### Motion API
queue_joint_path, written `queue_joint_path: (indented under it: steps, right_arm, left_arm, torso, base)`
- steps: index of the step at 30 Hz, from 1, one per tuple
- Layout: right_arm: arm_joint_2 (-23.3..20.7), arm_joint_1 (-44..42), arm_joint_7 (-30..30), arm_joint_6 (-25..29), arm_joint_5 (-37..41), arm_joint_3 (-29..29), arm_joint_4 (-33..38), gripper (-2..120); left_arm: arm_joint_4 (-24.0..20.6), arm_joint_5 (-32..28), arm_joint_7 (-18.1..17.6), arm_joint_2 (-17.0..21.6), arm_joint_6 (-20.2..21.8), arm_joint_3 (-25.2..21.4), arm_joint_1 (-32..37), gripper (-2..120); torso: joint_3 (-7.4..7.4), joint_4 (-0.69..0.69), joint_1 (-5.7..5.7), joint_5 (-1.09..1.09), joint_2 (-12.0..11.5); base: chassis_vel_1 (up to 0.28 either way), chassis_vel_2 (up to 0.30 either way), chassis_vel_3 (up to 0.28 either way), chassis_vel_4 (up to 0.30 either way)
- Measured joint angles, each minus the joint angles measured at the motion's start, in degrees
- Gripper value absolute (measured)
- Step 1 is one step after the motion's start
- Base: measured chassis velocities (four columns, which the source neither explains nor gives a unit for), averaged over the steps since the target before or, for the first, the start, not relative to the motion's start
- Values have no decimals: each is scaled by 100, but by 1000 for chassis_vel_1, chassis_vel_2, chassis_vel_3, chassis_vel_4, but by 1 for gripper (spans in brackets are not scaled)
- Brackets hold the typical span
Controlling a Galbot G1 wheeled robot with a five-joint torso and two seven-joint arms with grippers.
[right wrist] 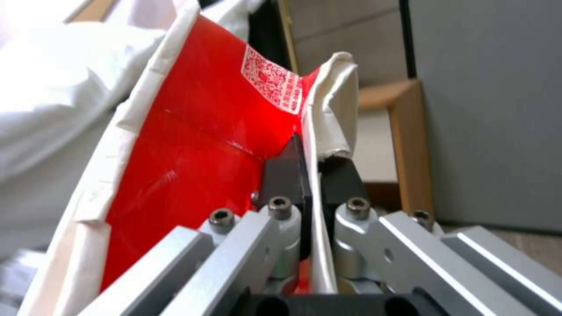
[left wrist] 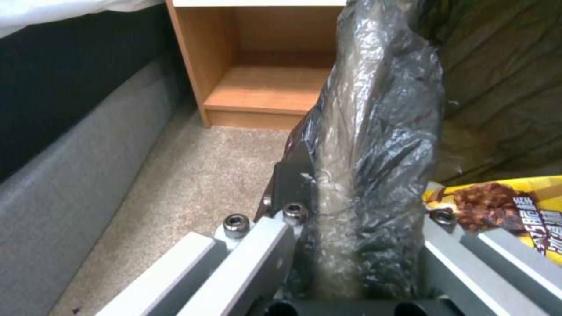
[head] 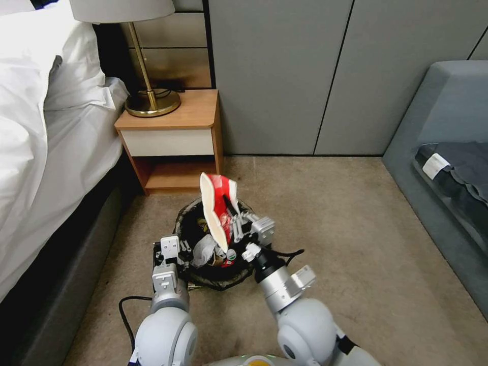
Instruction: Pick up the trash bin, then pick up the garbage from the floor and place it into the trash bin.
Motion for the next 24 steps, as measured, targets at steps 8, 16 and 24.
queue_joint_path:
  steps: [8, 16, 24]
  right_arm:
    - [93, 126, 79, 32, 115, 1, -431, 0]
    - [128, 101, 112, 66, 90, -66, -740, 0]
    - [98, 16, 135, 32, -155, -99, -894, 21]
  left_arm:
    - [33, 1, 0, -16, 0, 27, -13, 0]
    - [35, 1, 0, -30, -2, 29, -28, 0]
    - [35, -4, 0, -37, -4, 41, -50, 0]
  torso:
    - [0, 0, 0, 0, 0]
    - [0, 0, 0, 0, 0]
    - [0, 1, 0, -2, 0]
  base:
    - [0, 0, 0, 0]
    - [0, 0, 0, 0]
    - [0, 0, 0, 0]
